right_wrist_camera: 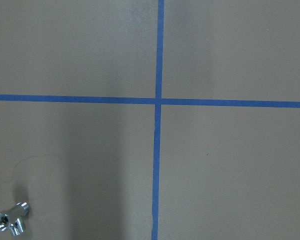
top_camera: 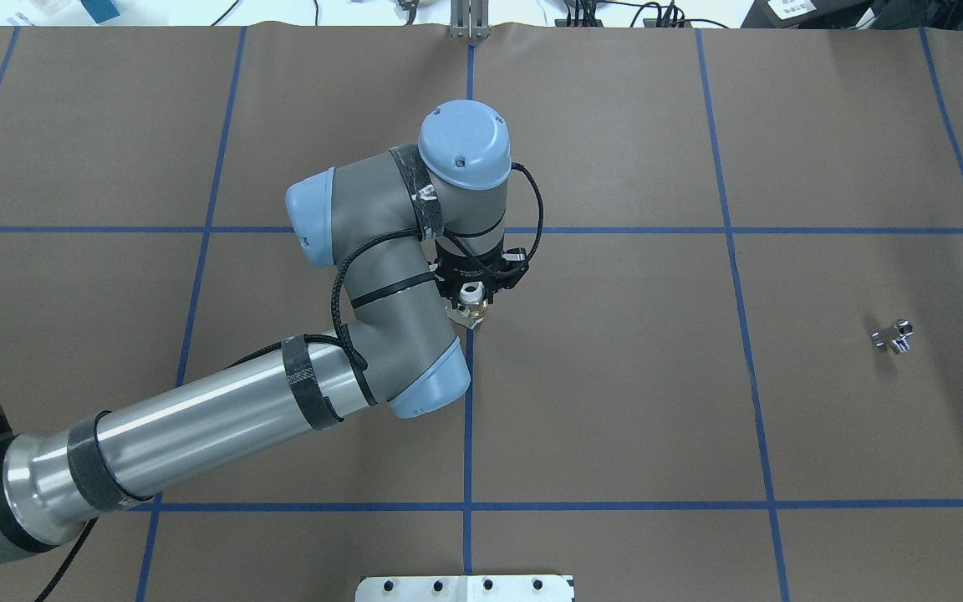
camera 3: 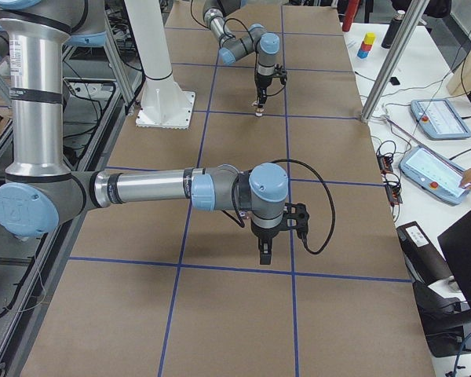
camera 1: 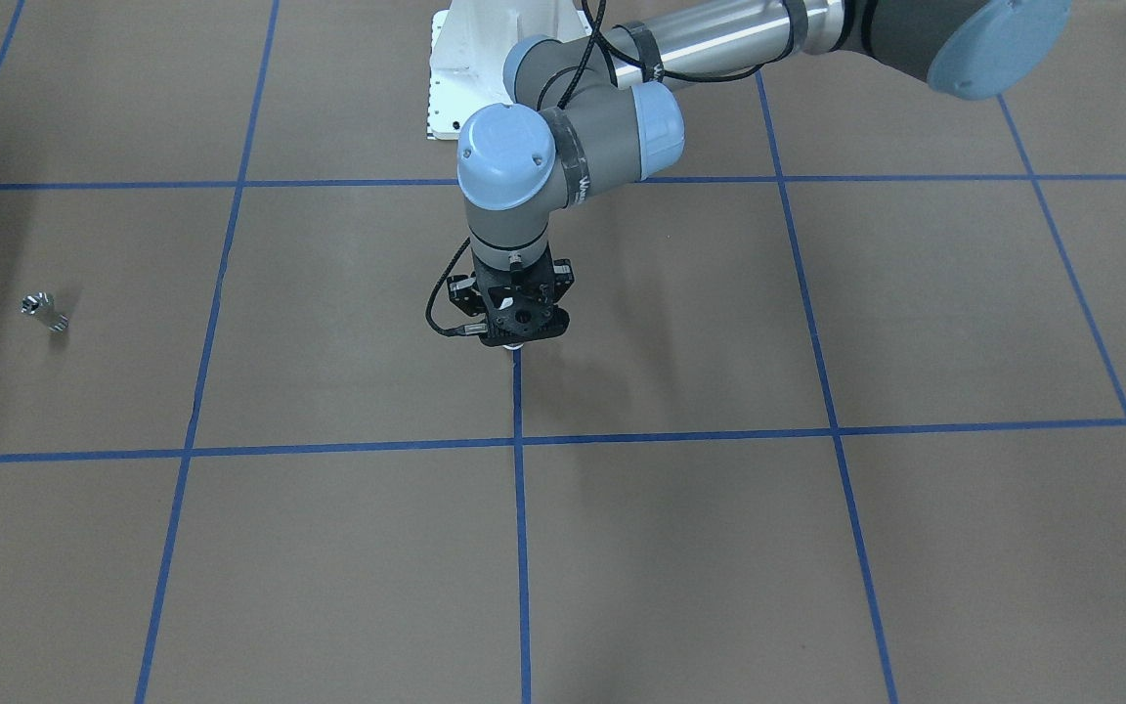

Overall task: Assemble PPR valve and pipe with both arms
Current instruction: 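Carry the valve with the left gripper to the table center, set upright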

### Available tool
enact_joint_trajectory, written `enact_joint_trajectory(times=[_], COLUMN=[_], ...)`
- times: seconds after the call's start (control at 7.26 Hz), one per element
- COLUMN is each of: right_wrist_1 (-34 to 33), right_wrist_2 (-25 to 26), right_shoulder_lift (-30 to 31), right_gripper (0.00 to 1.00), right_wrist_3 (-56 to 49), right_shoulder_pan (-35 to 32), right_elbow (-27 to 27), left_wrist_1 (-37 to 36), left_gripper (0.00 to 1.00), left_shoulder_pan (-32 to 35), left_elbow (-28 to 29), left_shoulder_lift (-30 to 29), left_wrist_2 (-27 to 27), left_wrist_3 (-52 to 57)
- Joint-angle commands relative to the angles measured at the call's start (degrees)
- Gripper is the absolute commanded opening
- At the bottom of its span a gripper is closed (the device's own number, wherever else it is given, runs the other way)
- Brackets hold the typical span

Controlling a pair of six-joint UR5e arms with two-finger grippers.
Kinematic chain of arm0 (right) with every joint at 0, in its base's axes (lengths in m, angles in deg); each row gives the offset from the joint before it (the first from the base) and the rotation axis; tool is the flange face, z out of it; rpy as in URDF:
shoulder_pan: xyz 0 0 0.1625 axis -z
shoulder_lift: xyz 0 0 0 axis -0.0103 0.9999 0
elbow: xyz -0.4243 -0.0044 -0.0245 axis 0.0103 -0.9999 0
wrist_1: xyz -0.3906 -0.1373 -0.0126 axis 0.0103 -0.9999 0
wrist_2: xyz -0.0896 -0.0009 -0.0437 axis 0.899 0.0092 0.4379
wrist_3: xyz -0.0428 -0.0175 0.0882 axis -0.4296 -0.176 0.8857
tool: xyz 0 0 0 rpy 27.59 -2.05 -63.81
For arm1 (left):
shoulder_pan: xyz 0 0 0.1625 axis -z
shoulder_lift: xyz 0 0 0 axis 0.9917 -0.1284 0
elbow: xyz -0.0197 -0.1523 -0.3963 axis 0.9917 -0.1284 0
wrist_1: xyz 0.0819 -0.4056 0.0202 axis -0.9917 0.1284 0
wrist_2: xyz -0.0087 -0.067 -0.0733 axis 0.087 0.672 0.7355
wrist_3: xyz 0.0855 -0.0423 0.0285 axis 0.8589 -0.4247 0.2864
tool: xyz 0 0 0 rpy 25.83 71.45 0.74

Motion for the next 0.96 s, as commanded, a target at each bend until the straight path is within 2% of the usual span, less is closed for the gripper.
enact_joint_trajectory(times=[0.0, 0.14, 0.28, 0.41, 0.55, 0.83], right_wrist_1=[0.0, 0.0, 0.0, 0.0, 0.0, 0.0], right_wrist_2=[0.0, 0.0, 0.0, 0.0, 0.0, 0.0], right_shoulder_lift=[-0.1, -0.1, -0.1, -0.1, 0.0, -0.1], right_gripper=[1.0, 1.0, 1.0, 1.0, 1.0, 1.0], right_wrist_3=[0.0, 0.0, 0.0, 0.0, 0.0, 0.0], right_shoulder_pan=[0.0, 0.0, 0.0, 0.0, 0.0, 0.0], right_elbow=[0.0, 0.1, 0.1, 0.1, 0.0, 0.0], left_wrist_1=[0.2, 0.3, 0.4, 1.2, 1.5, 0.7], left_gripper=[0.28, 0.55, 0.95, 1.0, 1.0, 1.0], left_shoulder_pan=[0.0, 0.0, 0.0, 0.0, 0.0, 1.4], left_elbow=[0.0, 0.0, -0.1, -0.2, -0.5, -5.7], left_shoulder_lift=[0.5, 0.5, 0.5, 0.5, 0.9, 2.5], left_wrist_2=[0.0, -0.1, -0.6, -0.9, -0.9, -0.4], left_wrist_3=[0.2, 0.3, 0.5, 0.4, 0.4, 0.6])
